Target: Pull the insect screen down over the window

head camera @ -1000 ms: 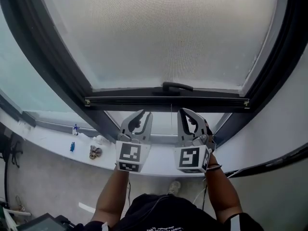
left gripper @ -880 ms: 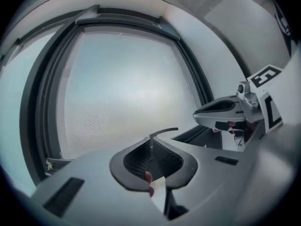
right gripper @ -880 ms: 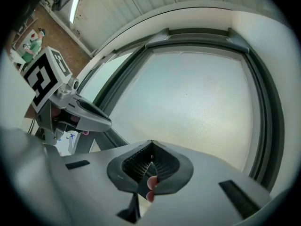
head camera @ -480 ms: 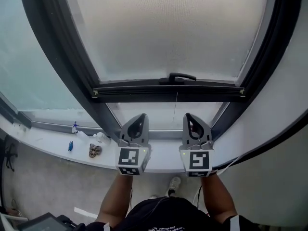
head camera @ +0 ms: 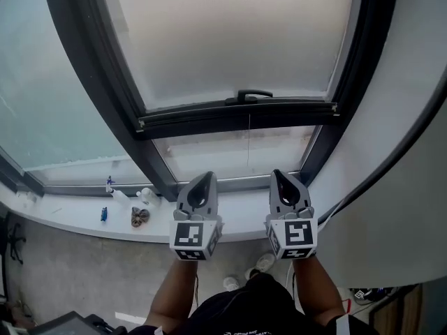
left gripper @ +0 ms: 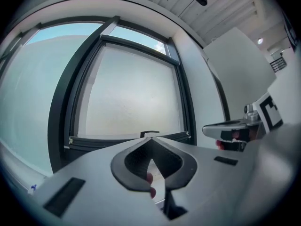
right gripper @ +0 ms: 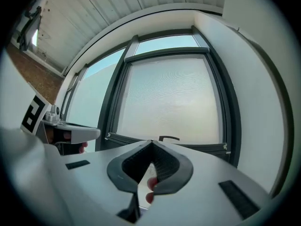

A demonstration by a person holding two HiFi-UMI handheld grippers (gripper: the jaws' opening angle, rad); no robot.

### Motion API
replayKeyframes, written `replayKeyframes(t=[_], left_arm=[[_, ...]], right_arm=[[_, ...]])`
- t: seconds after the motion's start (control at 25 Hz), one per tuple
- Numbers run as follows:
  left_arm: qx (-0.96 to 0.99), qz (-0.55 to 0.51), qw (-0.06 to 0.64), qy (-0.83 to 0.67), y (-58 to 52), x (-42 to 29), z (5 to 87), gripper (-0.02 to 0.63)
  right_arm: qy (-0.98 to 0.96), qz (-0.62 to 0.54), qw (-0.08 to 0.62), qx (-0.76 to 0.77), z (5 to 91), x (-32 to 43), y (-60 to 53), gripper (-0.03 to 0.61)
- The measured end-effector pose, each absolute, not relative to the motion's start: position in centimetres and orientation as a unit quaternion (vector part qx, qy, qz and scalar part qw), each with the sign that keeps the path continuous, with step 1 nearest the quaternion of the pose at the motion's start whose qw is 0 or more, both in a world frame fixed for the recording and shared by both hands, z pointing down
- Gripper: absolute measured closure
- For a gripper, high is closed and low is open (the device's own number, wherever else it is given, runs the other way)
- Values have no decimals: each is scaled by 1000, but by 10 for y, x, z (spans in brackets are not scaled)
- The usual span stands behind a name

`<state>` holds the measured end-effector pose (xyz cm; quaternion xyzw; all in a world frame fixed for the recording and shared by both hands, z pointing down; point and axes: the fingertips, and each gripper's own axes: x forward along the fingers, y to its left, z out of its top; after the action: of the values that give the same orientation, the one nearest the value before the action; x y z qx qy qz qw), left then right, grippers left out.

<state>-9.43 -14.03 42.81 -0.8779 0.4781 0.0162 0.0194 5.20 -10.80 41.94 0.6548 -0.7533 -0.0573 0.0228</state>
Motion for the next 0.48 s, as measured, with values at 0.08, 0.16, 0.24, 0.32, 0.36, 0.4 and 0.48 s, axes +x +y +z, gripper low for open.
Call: replayKeyframes(t=[0.08,0.16,0.24,0.32,0.36,0.4,0.48], left_arm=[[-879,15,14,476,-128,-93,432,612],[-880,13,12,475,-117,-89,434,612],[-879,9,15,476,-108,-85,434,612],[-875,-1,18,483,-100,-82,435,612],[-873,-3,16,488,-97,-82,435,612],[-870,-3,11,492,-93,-82,435,612],[-865,2,5,502,-82,-80,433,612]], right_arm=[[-750,-51,21,659,423,55,-93,575],[-748,-47,19,661,426,61,-80,575],[-746,-53,20,664,426,67,-71,575],[-742,-75,30,665,423,71,-66,575],[-742,-87,35,664,419,72,-63,575],[-742,-93,38,662,416,74,-59,575],[-747,-89,36,658,414,82,-48,575]])
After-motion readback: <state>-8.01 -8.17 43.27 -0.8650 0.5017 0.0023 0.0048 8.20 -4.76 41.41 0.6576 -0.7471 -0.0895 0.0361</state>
